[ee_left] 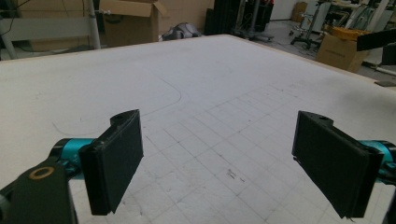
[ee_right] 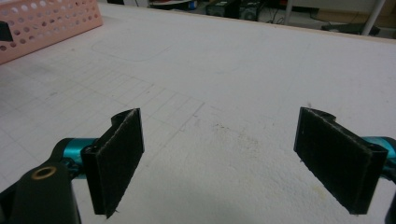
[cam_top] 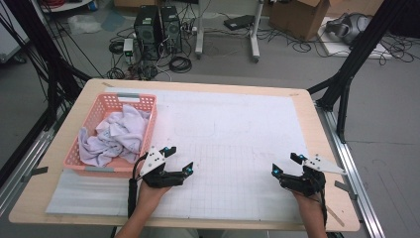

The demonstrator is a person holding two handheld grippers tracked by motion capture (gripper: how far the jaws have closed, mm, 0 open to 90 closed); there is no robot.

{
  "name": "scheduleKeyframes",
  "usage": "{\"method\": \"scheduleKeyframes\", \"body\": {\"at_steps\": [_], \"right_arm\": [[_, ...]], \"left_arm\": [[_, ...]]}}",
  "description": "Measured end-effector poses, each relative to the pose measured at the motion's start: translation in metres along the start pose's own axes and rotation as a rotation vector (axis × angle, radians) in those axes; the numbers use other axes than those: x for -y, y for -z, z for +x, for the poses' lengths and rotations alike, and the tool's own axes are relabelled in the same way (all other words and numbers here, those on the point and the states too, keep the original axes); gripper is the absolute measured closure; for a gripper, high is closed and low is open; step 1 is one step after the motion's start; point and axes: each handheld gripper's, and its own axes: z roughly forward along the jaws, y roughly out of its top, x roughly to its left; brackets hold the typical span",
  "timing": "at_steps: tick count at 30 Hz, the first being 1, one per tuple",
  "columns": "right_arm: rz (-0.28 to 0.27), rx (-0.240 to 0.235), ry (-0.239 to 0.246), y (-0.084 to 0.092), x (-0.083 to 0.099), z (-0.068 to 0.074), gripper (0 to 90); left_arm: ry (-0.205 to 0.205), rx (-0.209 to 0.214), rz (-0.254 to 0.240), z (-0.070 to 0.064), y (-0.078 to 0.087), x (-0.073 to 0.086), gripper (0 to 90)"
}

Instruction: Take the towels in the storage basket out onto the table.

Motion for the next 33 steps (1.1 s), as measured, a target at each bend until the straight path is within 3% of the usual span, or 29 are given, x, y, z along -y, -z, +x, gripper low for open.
{"method": "scheduleKeyframes", "body": {"at_steps": [15, 19, 27, 33], "right_arm": [[0.010, -0.013, -0.005, 0.001, 0.003, -0.002, 14.8], [0.007, -0.011, -0.005, 0.002, 0.003, -0.003, 14.8], [0.012, -0.017, 0.005, 0.000, 0.002, -0.002, 14.8], [0.020, -0.026, 0.009, -0.002, 0.003, -0.001, 14.8]], "left_arm": [[-0.011, -0.010, 0.005, -0.001, -0.001, 0.000, 17.4], [0.005, -0.015, 0.000, 0.000, 0.000, 0.000, 17.8], [-0.019, -0.016, 0.001, -0.003, 0.001, -0.001, 20.7], [-0.017, 0.000, -0.039, -0.006, 0.006, -0.010, 18.5]]}}
